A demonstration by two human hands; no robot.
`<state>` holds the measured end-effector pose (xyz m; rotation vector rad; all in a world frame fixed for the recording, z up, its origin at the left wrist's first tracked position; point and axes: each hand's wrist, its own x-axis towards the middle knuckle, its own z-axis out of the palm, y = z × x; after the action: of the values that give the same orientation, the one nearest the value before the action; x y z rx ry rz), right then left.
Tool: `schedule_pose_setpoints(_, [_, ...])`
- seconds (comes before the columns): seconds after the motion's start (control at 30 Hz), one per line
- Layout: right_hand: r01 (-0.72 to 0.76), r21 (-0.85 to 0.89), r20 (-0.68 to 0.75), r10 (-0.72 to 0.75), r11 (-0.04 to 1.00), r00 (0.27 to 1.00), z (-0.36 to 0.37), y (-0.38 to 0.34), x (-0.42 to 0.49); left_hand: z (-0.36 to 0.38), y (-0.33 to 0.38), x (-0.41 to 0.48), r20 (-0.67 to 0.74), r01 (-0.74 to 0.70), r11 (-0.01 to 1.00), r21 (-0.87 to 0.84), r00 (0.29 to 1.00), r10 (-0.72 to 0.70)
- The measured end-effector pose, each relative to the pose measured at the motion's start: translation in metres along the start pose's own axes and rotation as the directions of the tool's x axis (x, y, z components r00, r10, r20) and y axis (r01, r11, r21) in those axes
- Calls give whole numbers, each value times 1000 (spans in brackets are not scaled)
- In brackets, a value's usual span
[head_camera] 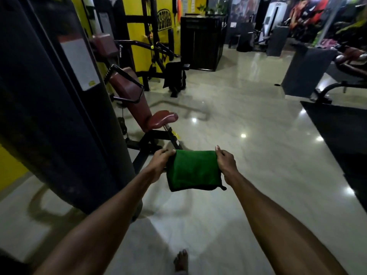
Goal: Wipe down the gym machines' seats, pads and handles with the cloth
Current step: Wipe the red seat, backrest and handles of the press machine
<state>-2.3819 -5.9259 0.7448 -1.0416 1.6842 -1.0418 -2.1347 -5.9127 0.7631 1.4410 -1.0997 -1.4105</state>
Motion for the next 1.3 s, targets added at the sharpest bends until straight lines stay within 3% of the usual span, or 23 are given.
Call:
schedule_pose_setpoints(0.1, [-62,36,39,61,997,997,18,-15,64,1,17,66,-36,50,994,-97,998,-54])
schedule_pose_setpoints(0.2, [-136,72,179,121,988,976,42,-37,121,7,39,127,-21,52,996,-72,998,-53])
schedule_pose_setpoints(0.43, [-374,175,421,274,911,865,114,-76,255,28,64,277,-186,92,996,-10,978,-93])
schedule_pose_setpoints(0.57, [-513,203,545,340,834,767,141,-101,343,45,78,364,-175,120,993,-6,977,-119])
schedule_pose_setpoints(0.67, [-554,200,562,368,808,741,158,-109,420,58,82,426,-199,178,973,-148,958,-206])
schedule_pose_setpoints(0.77, [-523,152,515,384,839,766,178,-120,494,62,89,486,-332,187,901,-392,884,-328])
schedule_pose_setpoints(0.9, [-414,76,480,331,907,812,205,-149,571,50,93,559,-498,194,853,-484,741,-451])
schedule_pose_setpoints(1.17, [-191,-160,490,246,969,836,287,-153,726,9,83,701,-553,156,756,-636,591,-587])
schedule_pose_setpoints(1.3, [87,-360,533,128,929,837,335,-163,792,-25,44,784,-525,163,691,-705,535,-662])
